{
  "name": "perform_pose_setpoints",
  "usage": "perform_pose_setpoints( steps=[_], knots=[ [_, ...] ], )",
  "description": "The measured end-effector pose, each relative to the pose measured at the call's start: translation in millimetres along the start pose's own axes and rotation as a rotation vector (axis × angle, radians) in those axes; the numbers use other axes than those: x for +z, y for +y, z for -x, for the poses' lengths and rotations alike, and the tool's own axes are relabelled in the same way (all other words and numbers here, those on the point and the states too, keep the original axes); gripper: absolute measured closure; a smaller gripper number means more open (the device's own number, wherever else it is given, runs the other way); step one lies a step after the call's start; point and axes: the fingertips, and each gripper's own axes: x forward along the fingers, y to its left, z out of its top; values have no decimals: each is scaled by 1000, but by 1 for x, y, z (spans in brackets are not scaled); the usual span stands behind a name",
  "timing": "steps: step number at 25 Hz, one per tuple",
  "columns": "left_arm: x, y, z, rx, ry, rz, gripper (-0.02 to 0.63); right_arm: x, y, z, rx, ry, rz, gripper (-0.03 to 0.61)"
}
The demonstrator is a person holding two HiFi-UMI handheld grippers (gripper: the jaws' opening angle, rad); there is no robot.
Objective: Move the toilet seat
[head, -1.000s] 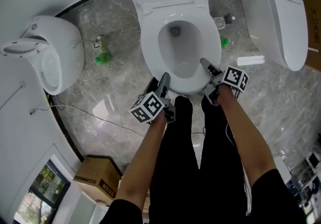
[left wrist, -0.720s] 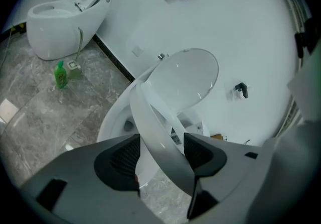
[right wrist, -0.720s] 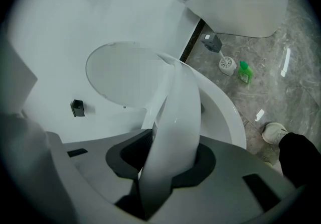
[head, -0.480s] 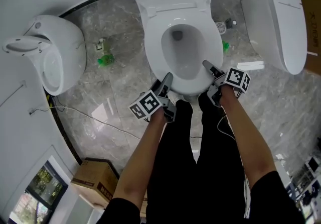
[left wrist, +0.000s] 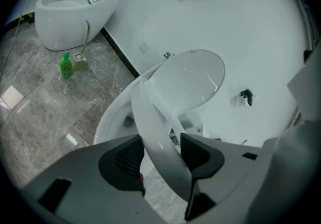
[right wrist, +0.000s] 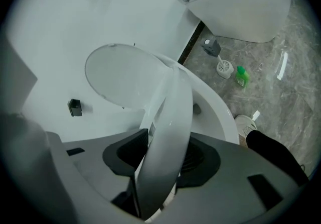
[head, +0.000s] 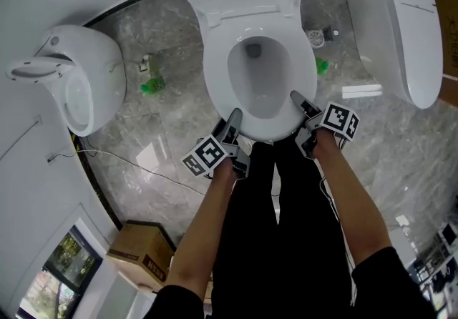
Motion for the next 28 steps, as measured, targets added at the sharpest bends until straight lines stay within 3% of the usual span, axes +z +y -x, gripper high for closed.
perform_pose_setpoints(
  steps=[5, 10, 16, 28],
  knots=[
    [6, -5, 2, 17, -6, 25, 380, 5, 7, 6, 43, 8, -67, 417],
    [10, -10, 3, 26, -14, 22, 377, 7, 13, 7, 44, 28, -107, 432],
    [30, -31, 6, 1, -53, 57, 373, 18, 37, 11, 51, 50, -130, 437],
    [57, -61, 9, 36, -84, 132, 373, 34, 68, 18, 28, 110, -253, 449]
  ],
)
